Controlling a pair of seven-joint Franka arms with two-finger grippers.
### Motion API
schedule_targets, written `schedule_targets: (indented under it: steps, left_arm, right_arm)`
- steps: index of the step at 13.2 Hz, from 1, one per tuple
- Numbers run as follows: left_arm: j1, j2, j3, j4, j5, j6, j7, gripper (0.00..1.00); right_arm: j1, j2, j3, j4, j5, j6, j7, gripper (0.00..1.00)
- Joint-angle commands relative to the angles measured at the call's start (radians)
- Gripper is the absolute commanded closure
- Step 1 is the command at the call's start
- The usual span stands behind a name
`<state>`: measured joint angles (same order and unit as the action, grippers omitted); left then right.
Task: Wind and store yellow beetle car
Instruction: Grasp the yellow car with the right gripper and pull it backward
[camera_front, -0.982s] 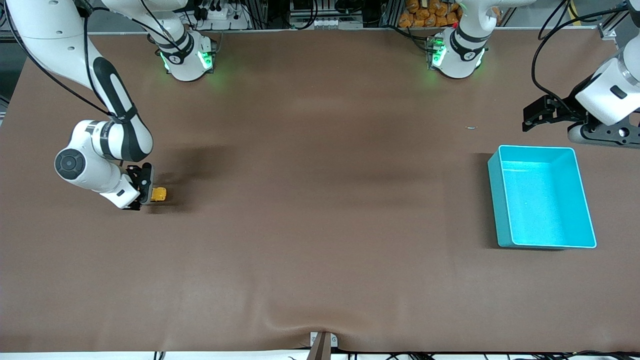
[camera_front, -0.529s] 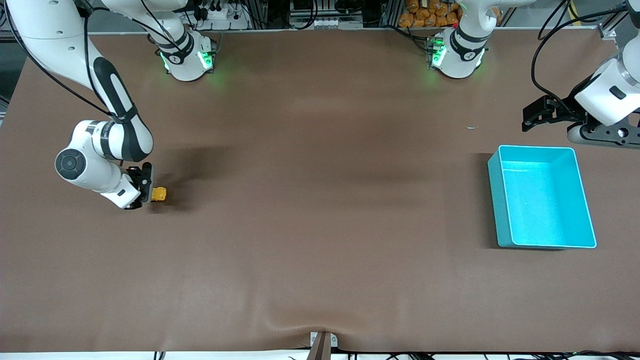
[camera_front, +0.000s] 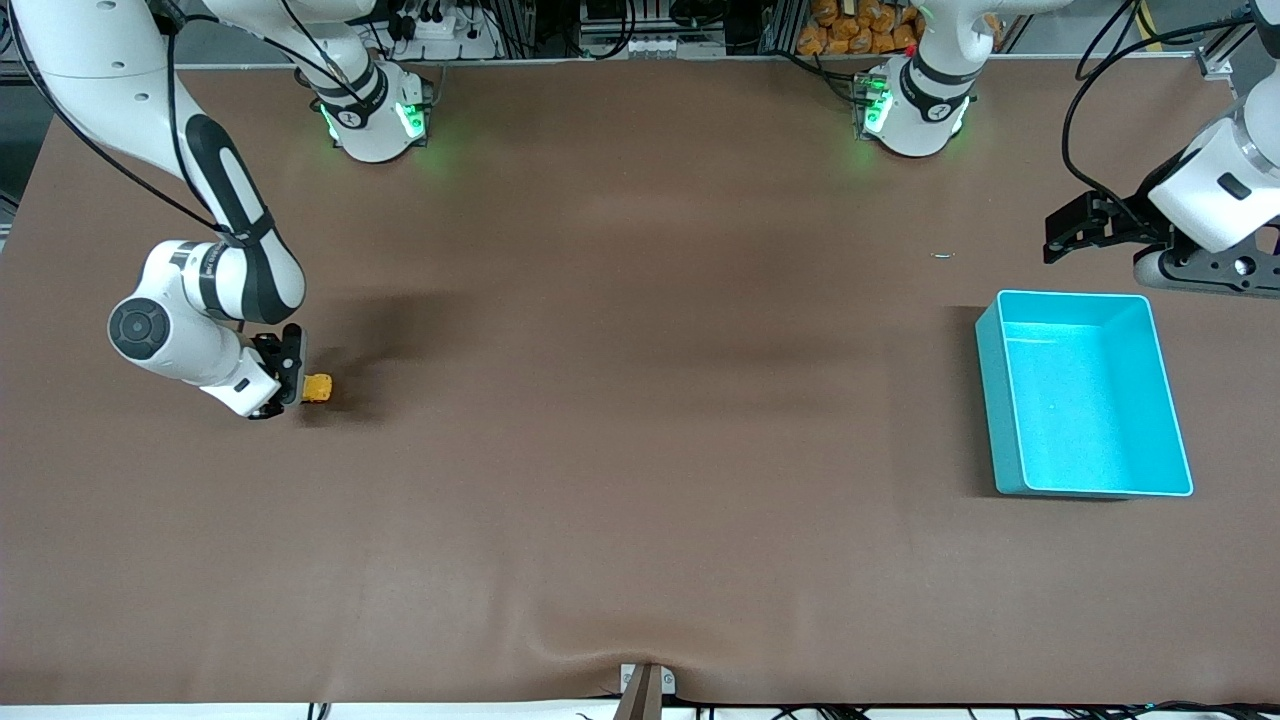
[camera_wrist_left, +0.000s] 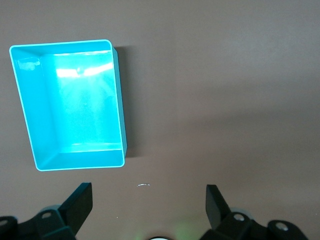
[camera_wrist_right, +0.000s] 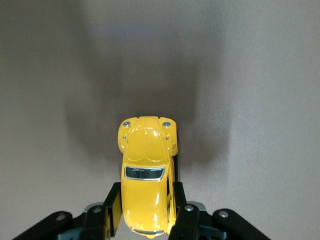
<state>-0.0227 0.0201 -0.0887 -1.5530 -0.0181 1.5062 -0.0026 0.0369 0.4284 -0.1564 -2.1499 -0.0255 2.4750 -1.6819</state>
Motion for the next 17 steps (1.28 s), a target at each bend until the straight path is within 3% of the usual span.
schedule_targets:
  steps: [1, 17]
  left_arm:
    - [0.004, -0.014, -0.011, -0.009, 0.021, 0.0, -0.04, 0.0]
    - [0.004, 0.003, -0.039, -0.013, 0.021, 0.014, -0.071, 0.0]
  right_arm:
    - [-0.035, 0.041, 0.008, 0.028, -0.001, -0.002, -0.028, 0.59]
    - [-0.149, 0.088, 0.006, 0.09, -0.002, -0.013, -0.128, 0.59]
